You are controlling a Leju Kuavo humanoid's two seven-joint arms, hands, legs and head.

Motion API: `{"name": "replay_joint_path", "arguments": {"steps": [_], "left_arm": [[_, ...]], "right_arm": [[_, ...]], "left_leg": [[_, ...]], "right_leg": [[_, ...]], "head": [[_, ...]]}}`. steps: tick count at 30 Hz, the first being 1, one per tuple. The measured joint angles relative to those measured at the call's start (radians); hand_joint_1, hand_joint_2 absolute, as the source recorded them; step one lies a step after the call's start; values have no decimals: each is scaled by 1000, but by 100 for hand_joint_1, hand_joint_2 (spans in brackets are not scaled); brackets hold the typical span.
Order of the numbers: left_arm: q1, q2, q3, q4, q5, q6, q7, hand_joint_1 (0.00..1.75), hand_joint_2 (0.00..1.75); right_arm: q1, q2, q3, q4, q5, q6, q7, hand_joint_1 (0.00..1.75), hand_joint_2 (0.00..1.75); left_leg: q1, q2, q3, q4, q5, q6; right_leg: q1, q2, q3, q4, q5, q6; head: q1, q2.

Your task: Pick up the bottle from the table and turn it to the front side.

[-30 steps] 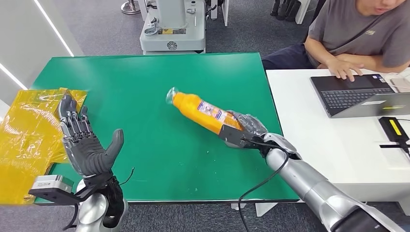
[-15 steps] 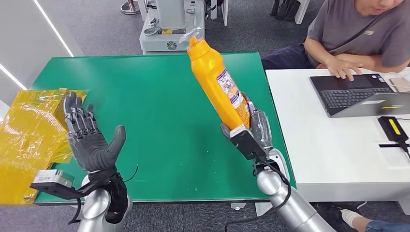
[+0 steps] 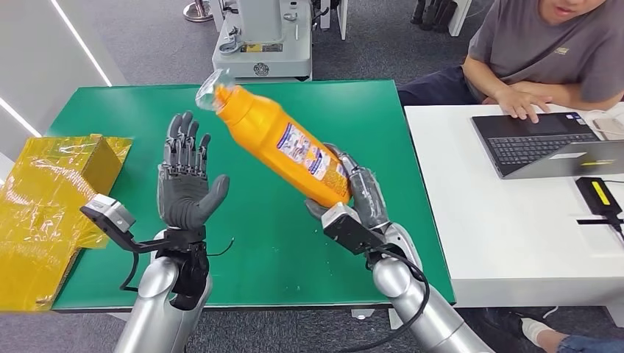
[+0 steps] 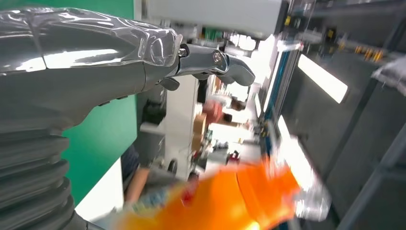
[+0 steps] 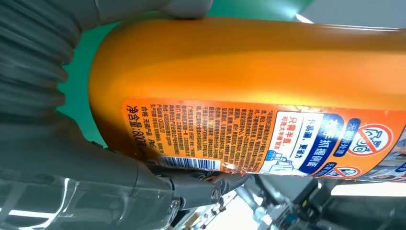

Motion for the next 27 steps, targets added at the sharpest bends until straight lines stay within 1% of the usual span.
{"name": "replay_joint_path", "arguments": {"steps": [2,10,15,21,27], "left_arm": [[-12,-1,-5,18,-2,-18,7,0,175],[-34,-1,-16,58,-5,-50,31,0,175],[-37,-1,-16,73,-4,-59,36,0,175],[-43,-2,-16,88,-13,-67,41,0,175],[-45,-2,-16,96,-18,-67,41,0,175]], "right_arm": [[-2,3,6,12,16,37,3,175,175],[-10,4,20,53,39,124,8,175,175],[-18,4,22,76,43,148,4,175,175],[-15,1,27,96,64,199,2,175,175],[-12,-3,38,114,75,211,-2,175,175]], "left_leg": [[0,0,0,0,0,0],[0,0,0,0,0,0],[0,0,0,0,0,0],[0,0,0,0,0,0],[0,0,0,0,0,0]], "right_leg": [[0,0,0,0,0,0],[0,0,0,0,0,0],[0,0,0,0,0,0],[0,0,-1,0,0,0],[0,0,-1,0,0,0]], "head": [[0,0],[0,0],[0,0],[0,0],[0,0]]}}
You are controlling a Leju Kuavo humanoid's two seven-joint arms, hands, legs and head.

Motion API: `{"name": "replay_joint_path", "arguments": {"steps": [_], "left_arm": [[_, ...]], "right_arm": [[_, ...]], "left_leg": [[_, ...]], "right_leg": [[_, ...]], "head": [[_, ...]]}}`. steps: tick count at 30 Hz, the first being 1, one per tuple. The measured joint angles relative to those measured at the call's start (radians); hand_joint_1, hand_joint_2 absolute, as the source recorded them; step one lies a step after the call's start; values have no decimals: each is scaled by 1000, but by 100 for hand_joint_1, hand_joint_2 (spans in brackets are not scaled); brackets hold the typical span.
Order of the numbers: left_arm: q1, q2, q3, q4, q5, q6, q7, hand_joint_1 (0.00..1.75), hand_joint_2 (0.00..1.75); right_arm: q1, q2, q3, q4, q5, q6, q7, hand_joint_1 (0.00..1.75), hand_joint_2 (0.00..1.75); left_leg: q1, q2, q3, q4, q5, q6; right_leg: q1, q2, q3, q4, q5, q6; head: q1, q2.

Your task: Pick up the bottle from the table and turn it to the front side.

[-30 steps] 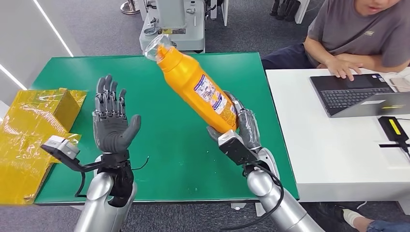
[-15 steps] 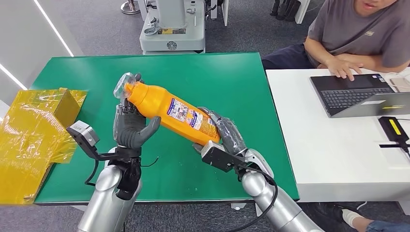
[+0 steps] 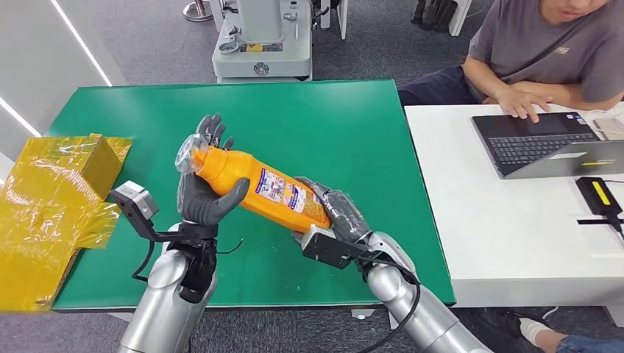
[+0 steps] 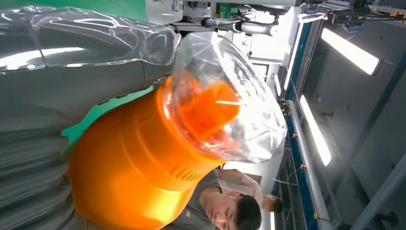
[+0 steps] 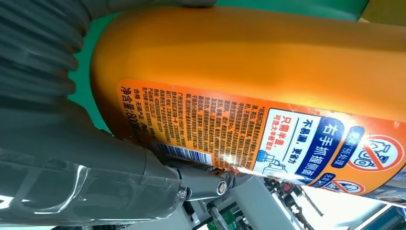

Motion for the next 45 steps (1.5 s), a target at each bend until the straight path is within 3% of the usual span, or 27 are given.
{"name": "replay_joint_path", "arguments": {"steps": [17,21,37,38,42,45], "left_arm": [[-4,0,0,9,-2,0,0,0,175],[-7,0,0,12,-4,0,0,175,175],[-4,-6,3,12,-20,12,-21,175,175],[-4,-6,3,12,-20,12,-21,175,175],[-4,-8,3,12,-20,13,-22,175,175],[-3,-9,4,12,-23,16,-23,175,175]], "right_arm": [[-5,-4,12,32,19,66,-10,175,175],[-10,-4,12,44,23,81,-10,175,175],[-13,-8,12,63,28,76,-10,175,175],[-13,-8,12,63,28,74,-10,168,175],[-11,-8,12,64,23,59,-6,0,175],[-8,-7,9,64,16,28,18,0,175]], "left_leg": [[0,0,0,0,0,0],[0,0,0,0,0,0],[0,0,0,0,0,0],[0,0,0,0,0,0],[0,0,0,0,0,0],[0,0,0,0,0,0]], "right_leg": [[0,0,0,0,0,0],[0,0,0,0,0,0],[0,0,0,0,0,0],[0,0,0,0,0,0],[0,0,0,0,0,0],[0,0,0,0,0,0]], "head": [[0,0],[0,0],[0,0],[0,0],[0,0],[0,0]]}}
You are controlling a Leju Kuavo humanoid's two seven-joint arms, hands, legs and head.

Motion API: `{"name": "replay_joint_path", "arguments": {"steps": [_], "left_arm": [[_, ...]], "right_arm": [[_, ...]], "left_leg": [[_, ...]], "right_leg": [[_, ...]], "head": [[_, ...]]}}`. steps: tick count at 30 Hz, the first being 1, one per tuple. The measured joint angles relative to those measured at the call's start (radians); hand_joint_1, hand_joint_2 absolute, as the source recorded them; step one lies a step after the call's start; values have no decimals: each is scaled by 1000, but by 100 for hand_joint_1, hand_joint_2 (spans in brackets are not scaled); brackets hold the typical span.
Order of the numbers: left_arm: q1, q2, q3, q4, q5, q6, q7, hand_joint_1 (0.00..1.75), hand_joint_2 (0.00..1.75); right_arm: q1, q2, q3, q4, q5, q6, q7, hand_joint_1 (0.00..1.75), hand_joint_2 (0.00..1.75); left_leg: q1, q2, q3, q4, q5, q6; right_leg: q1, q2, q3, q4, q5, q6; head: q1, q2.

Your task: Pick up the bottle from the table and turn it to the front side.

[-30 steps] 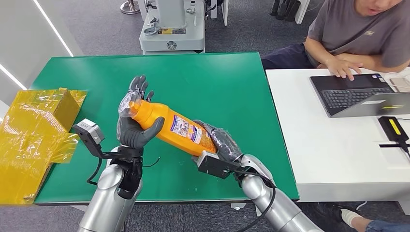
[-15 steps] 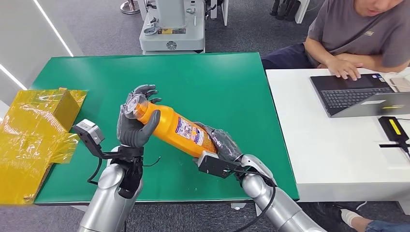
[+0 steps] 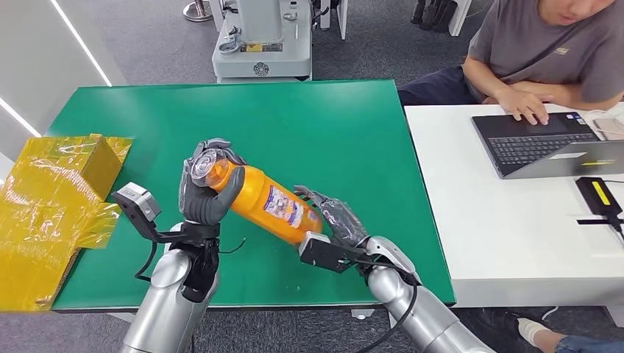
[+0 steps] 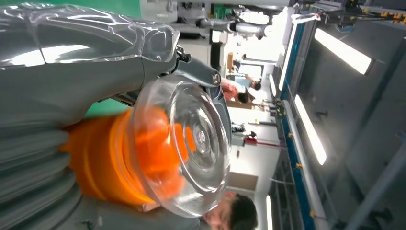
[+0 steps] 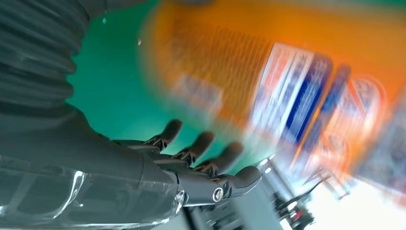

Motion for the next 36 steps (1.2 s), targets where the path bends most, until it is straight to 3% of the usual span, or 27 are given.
{"name": "replay_joint_path", "arguments": {"steps": [2,6,12,19,23,31,36], "left_arm": [[1,2,2,0,-2,3,-1,175,175],[3,3,7,0,-2,5,-3,175,175],[8,0,8,0,-9,20,-4,175,175],[8,-3,9,0,-11,24,-4,175,175],[7,-5,9,0,-10,35,-4,175,175],[-11,12,36,-22,-113,158,-15,175,175],[-14,42,69,-77,-182,185,-3,175,175]], "right_arm": [[2,1,-4,0,-4,-22,17,0,175],[5,6,-17,1,-30,-68,38,0,0],[40,23,-59,-36,-122,-178,14,0,0],[76,34,-73,-103,-153,-217,3,0,0],[112,44,-80,-175,-199,-295,-35,0,0],[233,60,-82,-393,-305,-492,-109,0,0],[295,62,-81,-483,-338,-526,-123,0,0]], "left_leg": [[0,0,0,0,0,0],[0,0,0,0,0,0],[0,0,0,0,0,0],[0,0,0,0,0,0],[0,0,0,0,0,0],[0,0,0,0,0,0],[0,0,0,-1,0,0]], "right_leg": [[0,0,0,0,0,0],[0,0,0,0,0,0],[0,0,0,0,0,0],[0,0,0,0,0,0],[0,0,0,0,0,0],[0,0,0,0,0,0],[0,0,0,0,0,0]], "head": [[0,0],[0,0],[0,0],[0,0],[0,0],[0,0],[0,0]]}}
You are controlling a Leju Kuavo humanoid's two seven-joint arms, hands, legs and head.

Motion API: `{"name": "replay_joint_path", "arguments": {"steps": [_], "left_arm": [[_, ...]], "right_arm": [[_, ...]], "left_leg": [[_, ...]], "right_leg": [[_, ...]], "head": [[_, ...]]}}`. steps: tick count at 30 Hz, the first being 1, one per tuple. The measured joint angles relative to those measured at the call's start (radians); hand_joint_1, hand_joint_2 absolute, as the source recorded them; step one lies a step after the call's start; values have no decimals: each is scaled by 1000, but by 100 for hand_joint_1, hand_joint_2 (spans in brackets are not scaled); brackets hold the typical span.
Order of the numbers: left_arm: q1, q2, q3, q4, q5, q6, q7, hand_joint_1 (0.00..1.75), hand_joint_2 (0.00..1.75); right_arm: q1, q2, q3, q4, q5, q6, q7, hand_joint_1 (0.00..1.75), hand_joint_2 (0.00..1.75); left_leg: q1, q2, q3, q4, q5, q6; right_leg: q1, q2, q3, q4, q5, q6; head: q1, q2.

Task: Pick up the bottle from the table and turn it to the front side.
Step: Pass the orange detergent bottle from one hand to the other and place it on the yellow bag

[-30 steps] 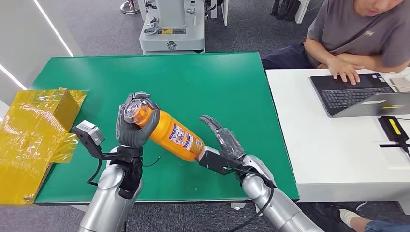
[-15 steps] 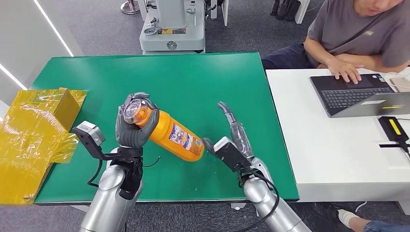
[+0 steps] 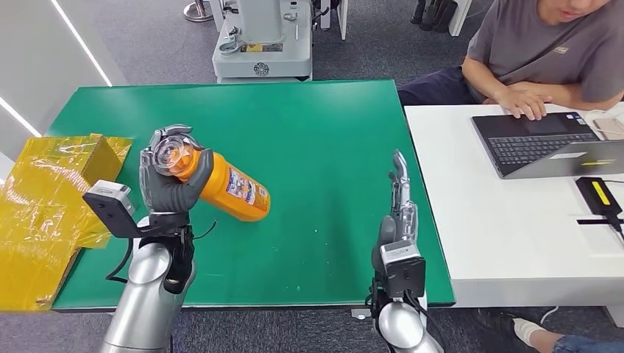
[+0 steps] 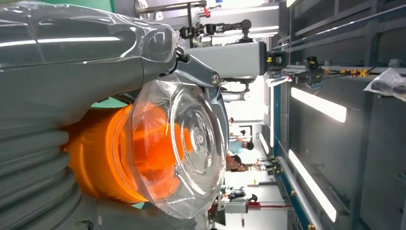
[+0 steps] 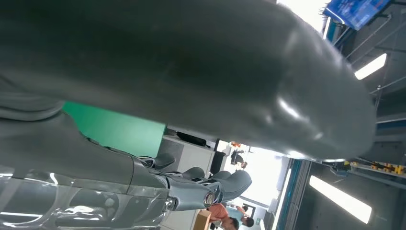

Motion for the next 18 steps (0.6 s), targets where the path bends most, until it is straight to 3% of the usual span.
{"name": "replay_joint_path", "arguments": {"steps": [18], "left_arm": [[0,12,19,-33,-9,0,6,175,175]], "right_arm": [[23,0,0,-52,-4,-5,-1,0,0]], "left_leg": [[0,0,0,0,0,0]], "right_leg": [[0,0,0,0,0,0]], "head": [[0,0]]}}
